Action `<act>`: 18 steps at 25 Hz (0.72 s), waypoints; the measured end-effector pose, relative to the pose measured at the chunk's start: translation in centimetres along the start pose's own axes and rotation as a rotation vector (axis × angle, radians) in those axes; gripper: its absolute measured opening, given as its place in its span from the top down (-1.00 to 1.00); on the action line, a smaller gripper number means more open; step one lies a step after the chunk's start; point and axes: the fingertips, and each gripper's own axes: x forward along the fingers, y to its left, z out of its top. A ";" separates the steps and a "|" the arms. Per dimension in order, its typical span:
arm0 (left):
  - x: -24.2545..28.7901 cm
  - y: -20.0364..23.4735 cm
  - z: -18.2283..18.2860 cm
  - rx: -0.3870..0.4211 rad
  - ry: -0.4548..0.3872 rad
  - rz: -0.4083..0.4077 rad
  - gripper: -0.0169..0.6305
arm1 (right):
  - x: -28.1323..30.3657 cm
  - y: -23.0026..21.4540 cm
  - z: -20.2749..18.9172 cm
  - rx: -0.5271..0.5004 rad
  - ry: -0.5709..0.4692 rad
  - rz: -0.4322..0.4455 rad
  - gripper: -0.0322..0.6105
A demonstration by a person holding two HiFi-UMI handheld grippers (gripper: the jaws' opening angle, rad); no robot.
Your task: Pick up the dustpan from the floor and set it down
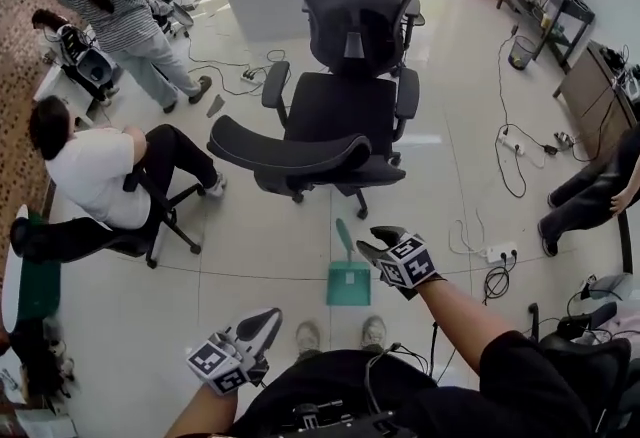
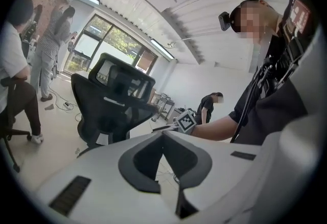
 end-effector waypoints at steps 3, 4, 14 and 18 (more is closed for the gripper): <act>1.9 5.5 -2.3 -0.028 0.057 -0.054 0.91 | 8.7 -2.9 -2.6 0.020 0.103 -0.036 0.16; 2.5 7.4 -2.9 -0.029 0.066 -0.072 0.91 | 11.6 -3.8 -3.4 0.019 0.137 -0.046 0.09; 3.4 21.7 -7.3 -0.094 0.136 -0.047 0.91 | 32.1 -11.6 -12.2 0.063 0.383 -0.180 0.00; 2.0 24.5 -9.3 -0.119 0.151 -0.009 0.91 | 34.9 -12.2 -13.7 0.044 0.377 -0.193 0.35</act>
